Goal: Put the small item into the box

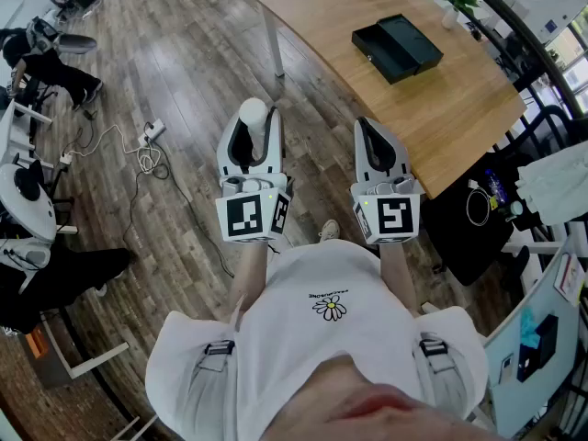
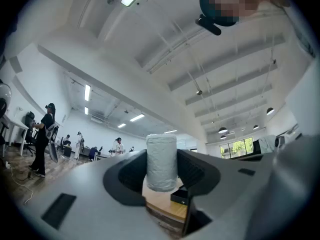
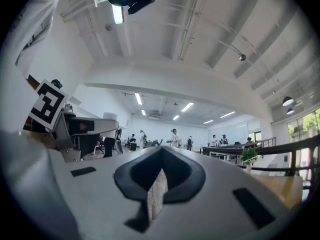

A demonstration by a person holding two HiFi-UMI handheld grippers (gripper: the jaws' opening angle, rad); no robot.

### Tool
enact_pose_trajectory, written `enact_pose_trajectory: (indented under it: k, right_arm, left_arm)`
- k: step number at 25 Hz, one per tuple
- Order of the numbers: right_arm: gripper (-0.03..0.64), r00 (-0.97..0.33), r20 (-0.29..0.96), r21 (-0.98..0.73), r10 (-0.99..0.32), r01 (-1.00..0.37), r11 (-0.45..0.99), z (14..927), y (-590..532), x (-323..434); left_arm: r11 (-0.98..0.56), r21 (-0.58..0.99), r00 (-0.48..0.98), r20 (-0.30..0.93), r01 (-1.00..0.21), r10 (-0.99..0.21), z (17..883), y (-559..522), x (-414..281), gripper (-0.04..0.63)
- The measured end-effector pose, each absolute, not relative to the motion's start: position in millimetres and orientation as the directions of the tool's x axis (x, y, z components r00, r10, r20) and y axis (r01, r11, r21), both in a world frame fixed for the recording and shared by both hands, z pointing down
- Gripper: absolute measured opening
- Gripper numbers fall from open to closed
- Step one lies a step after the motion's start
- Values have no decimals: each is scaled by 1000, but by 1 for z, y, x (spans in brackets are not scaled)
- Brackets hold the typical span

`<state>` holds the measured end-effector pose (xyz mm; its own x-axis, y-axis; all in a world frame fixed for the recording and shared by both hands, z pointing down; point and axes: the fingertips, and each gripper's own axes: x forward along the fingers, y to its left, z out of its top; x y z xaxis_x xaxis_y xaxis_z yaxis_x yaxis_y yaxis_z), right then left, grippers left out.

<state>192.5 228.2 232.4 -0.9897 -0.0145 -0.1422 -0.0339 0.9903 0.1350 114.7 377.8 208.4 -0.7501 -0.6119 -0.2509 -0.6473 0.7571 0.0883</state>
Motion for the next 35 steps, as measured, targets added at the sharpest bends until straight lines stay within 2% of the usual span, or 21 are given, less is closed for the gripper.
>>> enact_pose_trajectory:
  k: [19,27,35]
  right_arm:
    - [5,-995,-97,145,35,21,989,256,223,163]
    - [6,-992,-104,134,76,62,989,264,192,149]
    - [5,-989,-109,114,99,87,990,262,178,126]
  left_arm:
    - [772,101,-775,-181,-628,-606,240,359,84,187]
    - [783,90,-773,-259,-616,-579,222,334,59,187]
    - [798,109,-792,-259,-593,-553,226,323,37,187]
